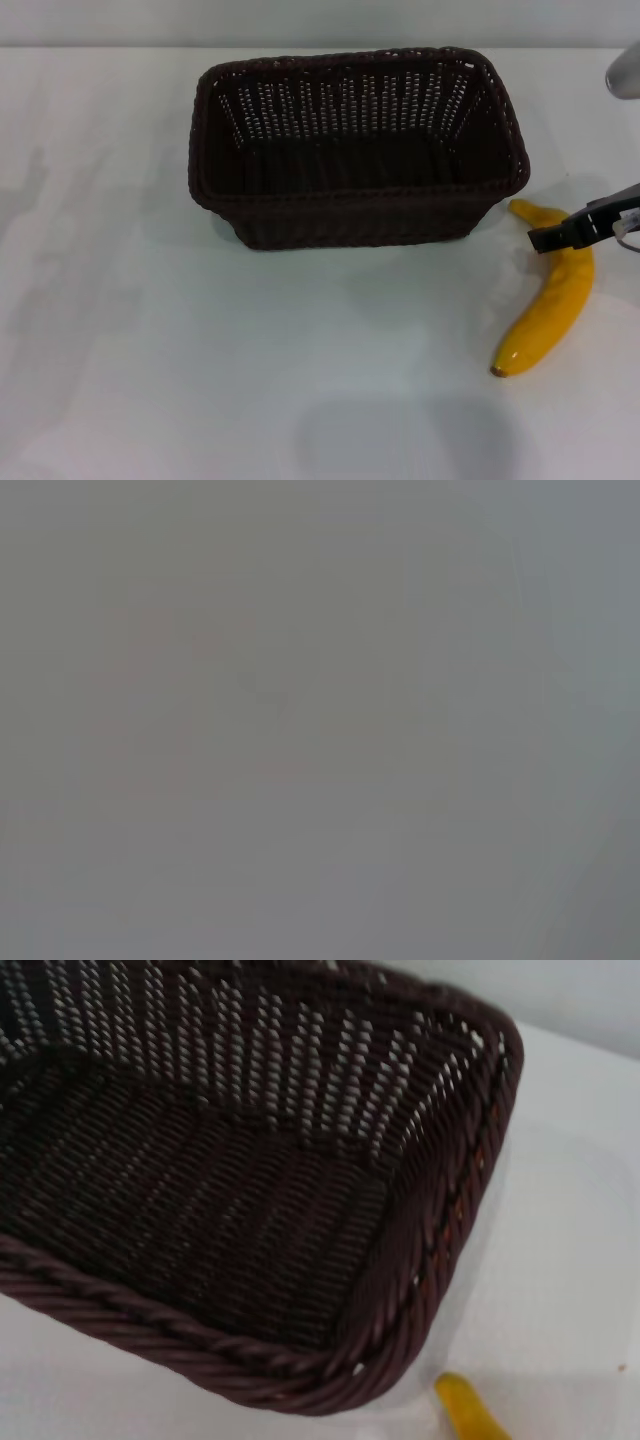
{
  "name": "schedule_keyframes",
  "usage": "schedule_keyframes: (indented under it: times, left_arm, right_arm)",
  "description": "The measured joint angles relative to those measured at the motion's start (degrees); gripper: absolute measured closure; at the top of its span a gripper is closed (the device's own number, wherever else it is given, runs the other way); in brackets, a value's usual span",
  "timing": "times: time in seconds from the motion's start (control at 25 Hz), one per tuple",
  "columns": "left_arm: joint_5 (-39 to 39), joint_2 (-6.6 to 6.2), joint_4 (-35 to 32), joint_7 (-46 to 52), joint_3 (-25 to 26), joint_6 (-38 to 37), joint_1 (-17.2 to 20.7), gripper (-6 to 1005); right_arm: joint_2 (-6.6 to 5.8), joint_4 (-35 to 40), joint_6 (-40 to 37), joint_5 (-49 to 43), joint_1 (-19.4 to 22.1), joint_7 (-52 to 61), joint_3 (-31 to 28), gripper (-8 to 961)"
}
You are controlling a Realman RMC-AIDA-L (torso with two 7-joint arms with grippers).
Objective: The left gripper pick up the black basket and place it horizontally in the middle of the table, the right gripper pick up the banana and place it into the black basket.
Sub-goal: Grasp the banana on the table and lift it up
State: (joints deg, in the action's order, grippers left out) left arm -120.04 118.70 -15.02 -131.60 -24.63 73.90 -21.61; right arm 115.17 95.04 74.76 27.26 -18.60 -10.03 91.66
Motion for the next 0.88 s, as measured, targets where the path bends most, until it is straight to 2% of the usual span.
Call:
schedule_keyframes:
  times: [0.36, 0.8, 0.88]
  left_arm:
    - [0.04, 0.13, 0.35, -0.32, -0.24, -0.26, -0.45, 285]
    - [0.01, 0.13, 0.35, -0.32, -0.19, -1.04, -0.77, 284]
    - [0.0, 0.13, 0.35, -0.33, -0.1, -1.12, -0.78, 284]
  right_arm:
    - [0.05, -8.15, -4.08, -0.21, -2.42, -0.21, -0.13, 187]
    - [0.12, -13.67, -5.11, -0.35, -5.08, -0.21, 0.08, 222]
    - [0.13, -14.6, -5.07, -0.35, -5.56, -0.21, 0.06, 263]
